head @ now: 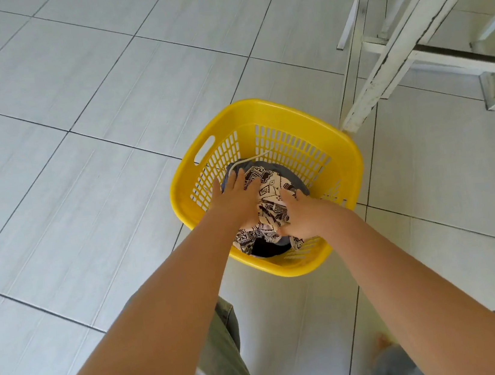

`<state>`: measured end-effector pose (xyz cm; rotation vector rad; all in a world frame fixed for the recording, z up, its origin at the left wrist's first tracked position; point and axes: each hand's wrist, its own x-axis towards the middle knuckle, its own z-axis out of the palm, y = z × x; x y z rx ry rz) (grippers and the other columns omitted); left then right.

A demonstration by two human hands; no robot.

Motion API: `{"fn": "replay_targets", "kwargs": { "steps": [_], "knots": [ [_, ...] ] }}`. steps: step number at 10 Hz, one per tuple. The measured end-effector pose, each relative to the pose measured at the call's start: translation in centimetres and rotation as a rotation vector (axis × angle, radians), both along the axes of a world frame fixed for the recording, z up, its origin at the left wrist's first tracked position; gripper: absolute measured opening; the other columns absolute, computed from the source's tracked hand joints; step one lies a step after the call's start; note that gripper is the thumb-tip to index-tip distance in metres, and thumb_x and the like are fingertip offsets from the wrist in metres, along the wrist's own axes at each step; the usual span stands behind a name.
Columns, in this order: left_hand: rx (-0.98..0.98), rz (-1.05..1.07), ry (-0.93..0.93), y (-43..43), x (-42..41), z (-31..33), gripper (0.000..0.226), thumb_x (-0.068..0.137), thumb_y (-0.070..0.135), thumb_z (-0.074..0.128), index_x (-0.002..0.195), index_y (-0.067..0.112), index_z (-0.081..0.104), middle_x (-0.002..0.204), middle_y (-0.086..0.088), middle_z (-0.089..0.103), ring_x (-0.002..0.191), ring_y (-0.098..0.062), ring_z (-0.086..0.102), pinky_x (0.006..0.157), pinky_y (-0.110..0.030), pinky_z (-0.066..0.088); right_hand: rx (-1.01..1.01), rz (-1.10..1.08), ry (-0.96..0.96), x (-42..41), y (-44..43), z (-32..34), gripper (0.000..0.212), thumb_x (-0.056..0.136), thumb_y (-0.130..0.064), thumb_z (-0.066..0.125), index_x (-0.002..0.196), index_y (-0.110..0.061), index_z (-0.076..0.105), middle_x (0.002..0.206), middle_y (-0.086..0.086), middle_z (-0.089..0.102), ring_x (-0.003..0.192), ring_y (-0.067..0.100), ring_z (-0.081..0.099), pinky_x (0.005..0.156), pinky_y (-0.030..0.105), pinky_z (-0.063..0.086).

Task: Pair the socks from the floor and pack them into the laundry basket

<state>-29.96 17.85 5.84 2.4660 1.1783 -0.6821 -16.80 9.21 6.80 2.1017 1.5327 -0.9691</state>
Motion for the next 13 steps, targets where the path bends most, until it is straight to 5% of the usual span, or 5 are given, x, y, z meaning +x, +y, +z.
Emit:
{"fn": "replay_targets", "kwargs": {
  "steps": [1,2,6,10,13],
  "knots": [
    [0.303,0.026,-0.135,0.8,-0.7,1.6,0.07,0.093,0.027,0.049,0.154,0.023,0.015,0.164,-0.01,0.0,0.151,-0.028,-0.011,0.119,-0.057,-0.007,0.403,-0.001,-0.191,0.6,-1.3,1.4,0.065,0.096,-0.053,0.041,0.151,-0.02,0.027,0.158,0.01,0.032,0.147,0.034,0.024,0.118,0.052,0.023],
    [0.596,0.095,-0.248,2.1,-2.4,2.3,0.054,0.096,0.03,0.044,0.148,0.025,0.031,0.163,-0.012,0.007,0.151,-0.032,-0.003,0.119,-0.057,-0.004,0.697,-0.231,-0.331,1.3,-3.4,2.6,0.057,0.099,-0.047,0.04,0.15,-0.021,0.032,0.161,0.014,0.021,0.151,0.035,0.011,0.121,0.052,0.011],
    [0.497,0.374,-0.196,2.9,-6.1,1.8,0.059,0.099,0.055,0.029,0.152,0.032,0.018,0.162,-0.013,0.009,0.132,-0.038,0.038,0.103,-0.048,0.036,0.794,-0.54,-0.036,0.1,-3.9,0.9,0.073,0.096,-0.048,0.05,0.155,-0.023,0.015,0.163,0.01,-0.016,0.152,0.031,0.002,0.115,0.046,0.031],
    [0.517,0.383,-0.136,2.8,-7.5,1.5,0.065,0.098,0.057,0.014,0.155,0.026,0.006,0.164,-0.008,-0.009,0.151,-0.029,-0.004,0.122,-0.051,0.003,0.743,-0.345,-0.191,0.0,-1.5,1.3,0.069,0.1,-0.051,0.031,0.157,-0.016,0.012,0.165,0.014,-0.002,0.152,0.032,0.0,0.123,0.045,0.006],
    [0.433,0.188,-0.22,-0.9,-1.2,18.1,0.063,0.102,0.049,0.011,0.155,0.018,-0.002,0.164,-0.005,-0.007,0.151,-0.024,-0.006,0.123,-0.045,-0.001,0.845,-0.227,-0.144,-1.8,-2.9,15.6,0.06,0.104,-0.039,0.031,0.155,-0.009,0.019,0.164,0.012,0.016,0.152,0.029,0.01,0.123,0.042,0.01]
  ]
}}
